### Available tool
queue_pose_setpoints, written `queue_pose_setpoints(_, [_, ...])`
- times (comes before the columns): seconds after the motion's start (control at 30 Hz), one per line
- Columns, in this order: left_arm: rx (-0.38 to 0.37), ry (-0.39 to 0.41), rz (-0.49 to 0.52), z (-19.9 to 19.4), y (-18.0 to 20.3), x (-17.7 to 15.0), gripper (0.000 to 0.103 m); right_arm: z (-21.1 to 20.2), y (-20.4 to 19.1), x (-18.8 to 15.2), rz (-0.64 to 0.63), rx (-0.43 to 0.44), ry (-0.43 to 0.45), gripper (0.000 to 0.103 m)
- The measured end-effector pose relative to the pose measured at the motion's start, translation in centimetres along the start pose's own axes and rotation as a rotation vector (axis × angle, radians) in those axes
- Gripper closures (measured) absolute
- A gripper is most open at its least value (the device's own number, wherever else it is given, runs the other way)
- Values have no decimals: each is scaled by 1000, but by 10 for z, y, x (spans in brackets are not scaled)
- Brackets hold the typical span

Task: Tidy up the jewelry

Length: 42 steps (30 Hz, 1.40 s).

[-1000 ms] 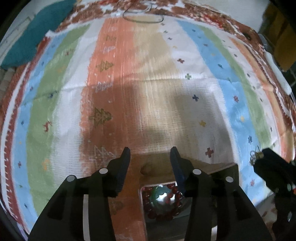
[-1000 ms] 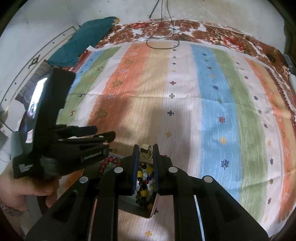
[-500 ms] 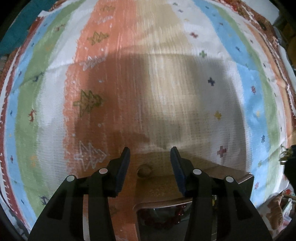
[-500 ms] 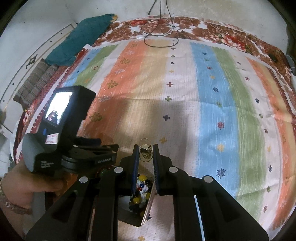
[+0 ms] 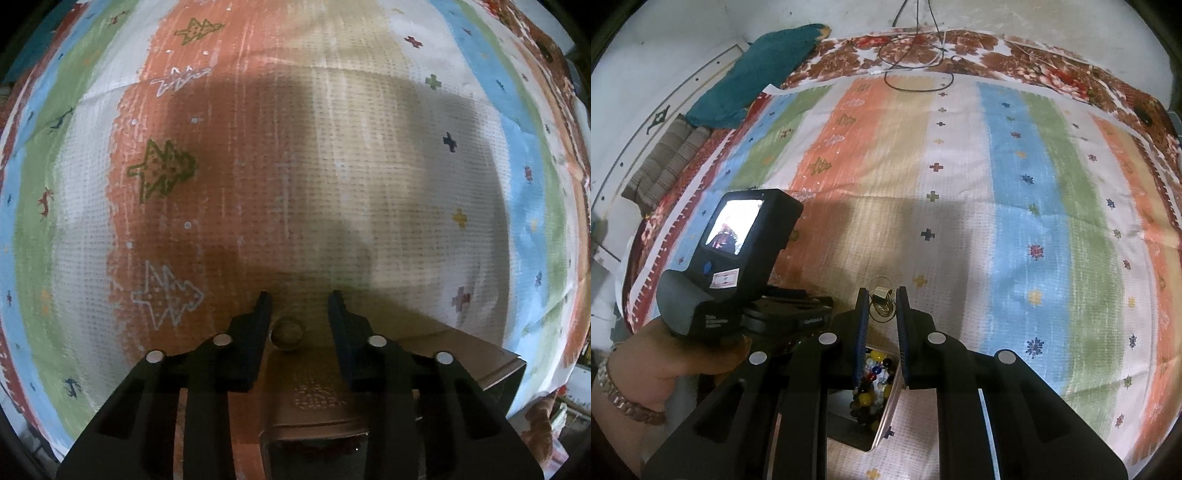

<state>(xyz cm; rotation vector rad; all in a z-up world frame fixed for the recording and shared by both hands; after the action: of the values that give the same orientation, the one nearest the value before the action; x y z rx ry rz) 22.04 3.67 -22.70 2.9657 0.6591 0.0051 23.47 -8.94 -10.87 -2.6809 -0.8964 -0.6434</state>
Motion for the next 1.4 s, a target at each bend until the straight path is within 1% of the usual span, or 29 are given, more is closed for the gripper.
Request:
queue_pose_setpoints(0.07, [-10, -10, 1, 1, 1, -1, 100, -1, 0, 0, -1, 2, 1, 87])
queue_pose_setpoints(0.1, [-13, -13, 4, 4, 2, -4, 103, -1, 0, 1, -1, 2, 2, 87])
queue_pose_setpoints(0.23, [-35, -17, 0, 3, -1, -5, 103, -1, 0, 0, -3, 3, 1, 87])
queue_pose_setpoints(0.33, [-78, -30, -19, 0, -11, -4, 103, -1, 0, 1, 1, 4, 3, 87])
queue_pose_setpoints(0.5, [-116, -5, -32, -16, -20, 0, 103, -1, 1, 1, 8, 4, 5, 87])
queue_pose_setpoints(0.6, [-126, 16, -27, -28, -19, 0, 103, -1, 0, 1, 4, 5, 5, 87])
queue_pose_setpoints(0.63, [-129, 20, -25, -30, -19, 5, 103, -1, 1, 1, 3, 6, 5, 87])
queue_pose_setpoints(0.8, [-141, 50, -9, -45, -19, 4, 103, 0, 2, 0, -2, 3, -2, 87])
queue_pose_setpoints(0.93, [-135, 77, 2, -54, -22, 4, 103, 2, -1, -2, -9, 2, -10, 87])
queue_pose_setpoints(1.03, [-132, 83, -1, -56, -14, 3, 103, 2, -1, -3, -9, 0, -14, 87])
queue_pose_setpoints(1.1, [-123, 66, -4, -50, -12, 3, 103, 2, -3, -4, -16, 1, -16, 87])
queue_pose_setpoints(1.17, [-113, 16, -8, -39, -14, 2, 103, 3, -4, -4, -20, 0, -20, 87])
queue_pose_setpoints(1.23, [-104, -21, -3, -29, -15, 0, 100, 4, -3, -4, -20, 1, -25, 87])
queue_pose_setpoints(1.27, [-97, -24, -5, -28, -16, -1, 96, 4, -3, -4, -19, 1, -28, 87])
queue_pose_setpoints(1.33, [-91, -24, -7, -27, -15, -1, 86, 4, -1, -2, -15, 4, -25, 87])
queue_pose_setpoints(1.37, [-95, -25, -9, -26, -15, -1, 76, 2, -1, -2, -10, 8, -19, 87])
queue_pose_setpoints(1.4, [-97, -26, -11, -26, -14, 0, 70, 1, -1, -1, -9, 12, -14, 87])
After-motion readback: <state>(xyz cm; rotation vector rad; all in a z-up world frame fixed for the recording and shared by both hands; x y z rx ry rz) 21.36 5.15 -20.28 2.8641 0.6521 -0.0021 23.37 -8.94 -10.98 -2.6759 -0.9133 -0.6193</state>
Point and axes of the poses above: each gripper's, at about its wrist camera, not at the fingertips, and z roughly the way its jaws point, y to its right, x to its top, the point moved 4 cm from there along z, roughly the way its jaws point, and after that the axes turned 9 degrees about -z, right-handed, at the moved point
